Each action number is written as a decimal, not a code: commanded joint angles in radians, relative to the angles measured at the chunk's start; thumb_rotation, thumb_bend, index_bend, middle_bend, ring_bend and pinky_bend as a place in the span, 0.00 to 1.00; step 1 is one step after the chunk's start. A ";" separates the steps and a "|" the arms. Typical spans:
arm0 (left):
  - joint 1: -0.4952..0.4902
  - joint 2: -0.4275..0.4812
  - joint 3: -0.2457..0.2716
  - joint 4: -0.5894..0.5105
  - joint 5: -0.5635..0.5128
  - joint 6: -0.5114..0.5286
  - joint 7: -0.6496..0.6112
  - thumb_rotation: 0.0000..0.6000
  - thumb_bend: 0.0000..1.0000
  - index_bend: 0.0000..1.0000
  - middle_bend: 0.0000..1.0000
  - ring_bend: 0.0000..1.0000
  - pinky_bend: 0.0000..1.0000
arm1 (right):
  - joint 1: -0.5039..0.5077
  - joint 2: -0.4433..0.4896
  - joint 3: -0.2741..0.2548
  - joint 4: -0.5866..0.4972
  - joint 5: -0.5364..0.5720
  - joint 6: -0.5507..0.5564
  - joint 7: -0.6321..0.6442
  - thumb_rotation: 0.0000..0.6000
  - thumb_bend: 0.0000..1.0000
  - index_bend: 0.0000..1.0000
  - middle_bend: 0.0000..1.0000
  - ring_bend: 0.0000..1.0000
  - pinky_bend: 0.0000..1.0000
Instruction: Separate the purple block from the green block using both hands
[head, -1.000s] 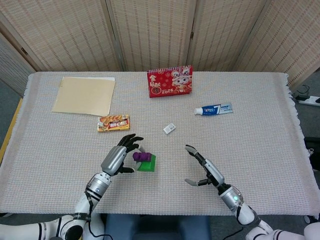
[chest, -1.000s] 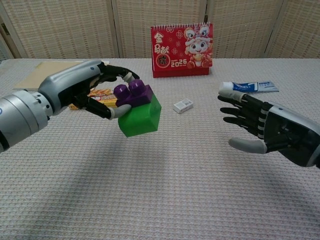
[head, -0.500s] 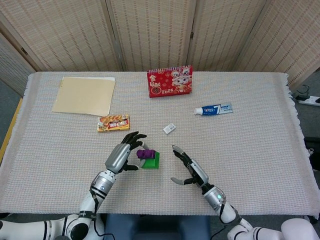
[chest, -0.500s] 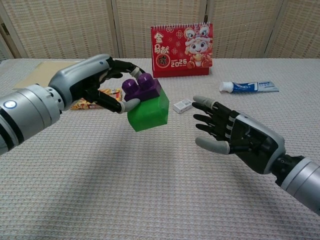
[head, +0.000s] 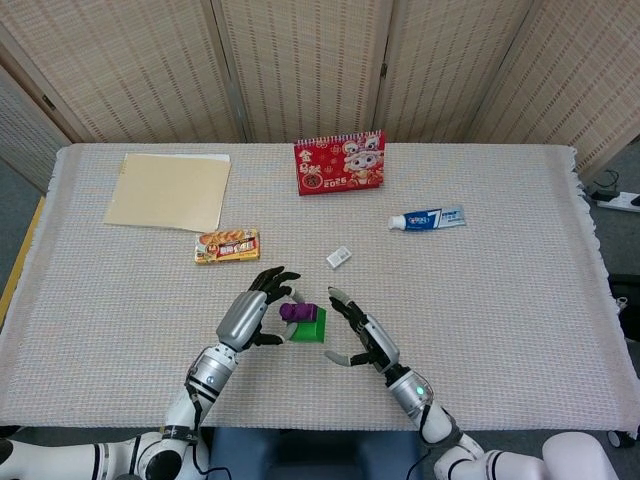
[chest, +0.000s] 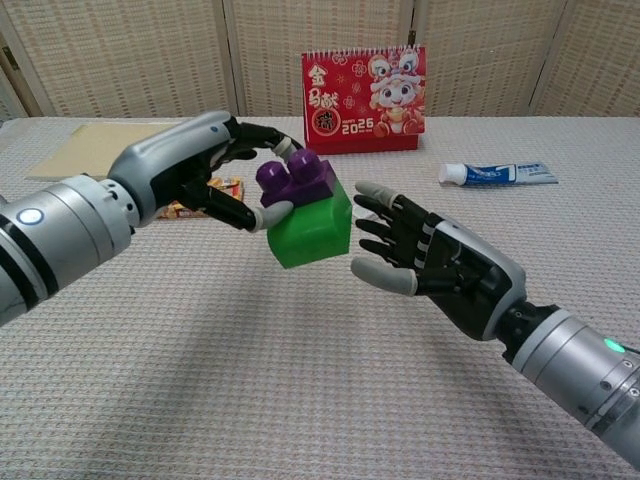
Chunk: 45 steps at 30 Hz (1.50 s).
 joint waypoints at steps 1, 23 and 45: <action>-0.002 -0.004 0.001 0.002 -0.003 -0.001 0.001 1.00 0.54 0.66 0.19 0.00 0.00 | 0.004 -0.008 0.000 0.000 0.004 -0.005 -0.003 1.00 0.27 0.11 0.00 0.00 0.00; -0.004 -0.027 0.027 -0.012 0.006 -0.005 0.001 1.00 0.54 0.66 0.19 0.00 0.00 | 0.000 -0.045 0.037 -0.023 0.056 0.004 -0.080 1.00 0.28 0.59 0.08 0.12 0.00; -0.026 0.042 -0.050 -0.051 -0.003 -0.005 -0.036 1.00 0.54 0.65 0.19 0.00 0.00 | -0.035 -0.047 0.014 0.025 0.033 0.055 -0.140 1.00 0.28 0.74 0.16 0.17 0.02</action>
